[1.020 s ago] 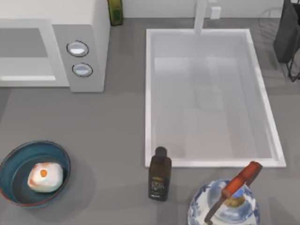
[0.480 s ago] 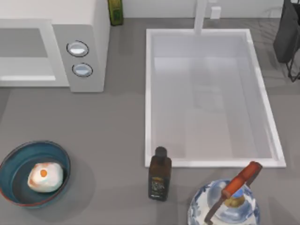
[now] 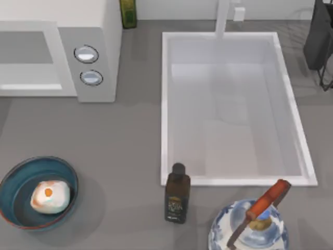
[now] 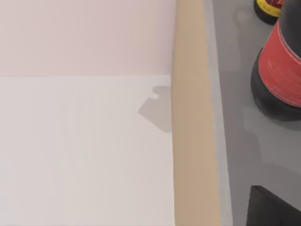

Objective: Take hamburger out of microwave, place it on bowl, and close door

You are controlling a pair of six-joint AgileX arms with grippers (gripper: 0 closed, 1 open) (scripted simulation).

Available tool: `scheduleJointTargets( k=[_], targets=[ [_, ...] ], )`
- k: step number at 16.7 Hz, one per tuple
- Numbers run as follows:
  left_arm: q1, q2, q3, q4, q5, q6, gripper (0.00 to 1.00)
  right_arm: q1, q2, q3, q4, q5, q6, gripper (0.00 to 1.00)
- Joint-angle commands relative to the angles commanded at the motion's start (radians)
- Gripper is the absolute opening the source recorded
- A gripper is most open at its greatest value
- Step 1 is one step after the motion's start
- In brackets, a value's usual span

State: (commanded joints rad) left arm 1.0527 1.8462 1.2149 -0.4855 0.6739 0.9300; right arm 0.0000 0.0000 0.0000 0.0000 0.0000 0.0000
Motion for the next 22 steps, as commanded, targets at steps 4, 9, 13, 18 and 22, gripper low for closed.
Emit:
scheduleJointTargets(
  k=[4, 9, 13, 18, 22],
  targets=[
    [0.002, 0.037, -0.081, 0.1, 0.002, 0.002, 0.0, 0.0, 0.0, 0.0, 0.0, 0.0, 0.0, 1.0],
    [-0.012, 0.017, -0.097, 0.107, -0.003, -0.009, 0.0, 0.0, 0.0, 0.0, 0.0, 0.0, 0.0, 1.0],
    [-0.08, -0.107, -0.252, 0.18, -0.037, -0.084, 0.0, 0.0, 0.0, 0.0, 0.0, 0.0, 0.0, 1.0],
    [-0.168, -0.267, -0.455, 0.278, -0.08, -0.182, 0.0, 0.0, 0.0, 0.0, 0.0, 0.0, 0.0, 1.0],
    [-0.174, -0.278, -0.466, 0.285, -0.083, -0.189, 0.0, 0.0, 0.0, 0.0, 0.0, 0.0, 0.0, 1.0]
  ],
)
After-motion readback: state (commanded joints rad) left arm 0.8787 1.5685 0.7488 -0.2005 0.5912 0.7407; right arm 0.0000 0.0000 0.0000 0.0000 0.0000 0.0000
